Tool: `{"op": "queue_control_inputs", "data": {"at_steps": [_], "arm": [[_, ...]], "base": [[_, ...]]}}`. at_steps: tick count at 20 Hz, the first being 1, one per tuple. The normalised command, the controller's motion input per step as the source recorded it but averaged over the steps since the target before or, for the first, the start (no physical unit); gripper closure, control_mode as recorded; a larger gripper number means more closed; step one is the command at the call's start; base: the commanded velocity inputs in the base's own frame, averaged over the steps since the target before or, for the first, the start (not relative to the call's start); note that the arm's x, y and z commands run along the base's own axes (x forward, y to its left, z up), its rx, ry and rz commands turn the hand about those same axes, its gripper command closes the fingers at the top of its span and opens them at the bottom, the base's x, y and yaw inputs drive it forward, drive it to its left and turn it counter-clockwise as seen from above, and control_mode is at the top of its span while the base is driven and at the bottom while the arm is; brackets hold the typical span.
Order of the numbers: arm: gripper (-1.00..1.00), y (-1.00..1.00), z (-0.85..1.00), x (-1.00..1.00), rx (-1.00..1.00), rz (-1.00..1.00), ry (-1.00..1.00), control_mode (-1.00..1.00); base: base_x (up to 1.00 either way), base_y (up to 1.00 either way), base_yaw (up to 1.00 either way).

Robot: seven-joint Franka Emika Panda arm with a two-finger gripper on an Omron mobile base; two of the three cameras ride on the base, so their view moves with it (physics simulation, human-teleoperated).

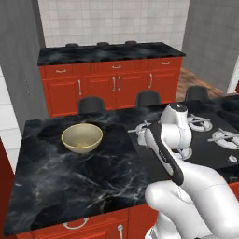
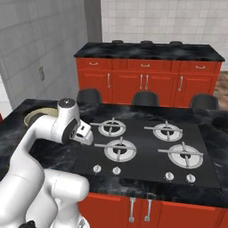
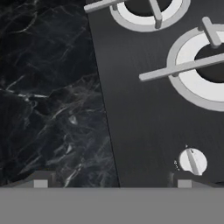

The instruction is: Pick the cup and bowl from the counter and place them on the counter next to the sink.

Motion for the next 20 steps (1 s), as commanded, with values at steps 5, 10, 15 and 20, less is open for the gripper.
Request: {"op": "queue_control_inputs", "data": {"at_steps": [5,10,15,20], "arm": [[-1.00,0.00,0.00,0.00,0.00,0.00,0.00,1.00],[-1.00,0.00,0.00,0.00,0.00,0.00,0.00,1.00],[-1.00,0.04,0.00,0.00,0.00,0.00,0.00,-1.00],[-1.00,0.74,0.15,0.17,0.00,0.09,-0.15,-1.00]], "base": [[0.11,0.00,0.00],[0.00,0.00,0.00],[0.00,0.00,0.00],[0.00,0.00,0.00]]}}
